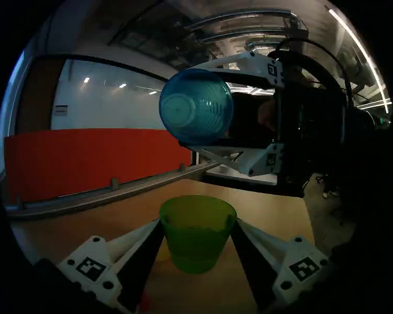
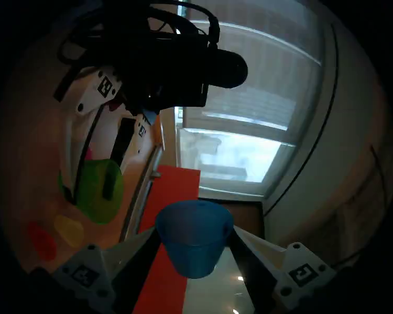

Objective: Pour water

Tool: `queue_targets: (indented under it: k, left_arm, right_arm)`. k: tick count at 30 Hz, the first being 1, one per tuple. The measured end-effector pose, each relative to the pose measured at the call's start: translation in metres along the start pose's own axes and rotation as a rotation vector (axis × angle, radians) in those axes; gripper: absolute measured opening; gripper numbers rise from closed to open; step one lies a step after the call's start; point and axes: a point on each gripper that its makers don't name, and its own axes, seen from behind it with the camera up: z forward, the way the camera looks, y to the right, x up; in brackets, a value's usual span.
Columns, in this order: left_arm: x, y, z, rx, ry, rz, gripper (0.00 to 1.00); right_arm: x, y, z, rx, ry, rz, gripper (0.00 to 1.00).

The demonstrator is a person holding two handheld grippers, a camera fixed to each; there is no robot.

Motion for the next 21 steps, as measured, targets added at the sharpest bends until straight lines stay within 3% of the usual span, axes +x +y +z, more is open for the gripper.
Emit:
queue_targets:
  k: [5,21]
  left_arm:
    - [0.001,0.000,-0.001,-0.001,0.003,-0.001,0.85]
    - [0.003,-0.004,-0.003,0.009,0.005,-0.003,0.85]
  right_arm:
    - [-0.001,-0.001,-0.001,0.004,0.003,0.097,0.89]
    - [-0.016,-0.009,-0.012,0.016,0.007,0.645,0.89]
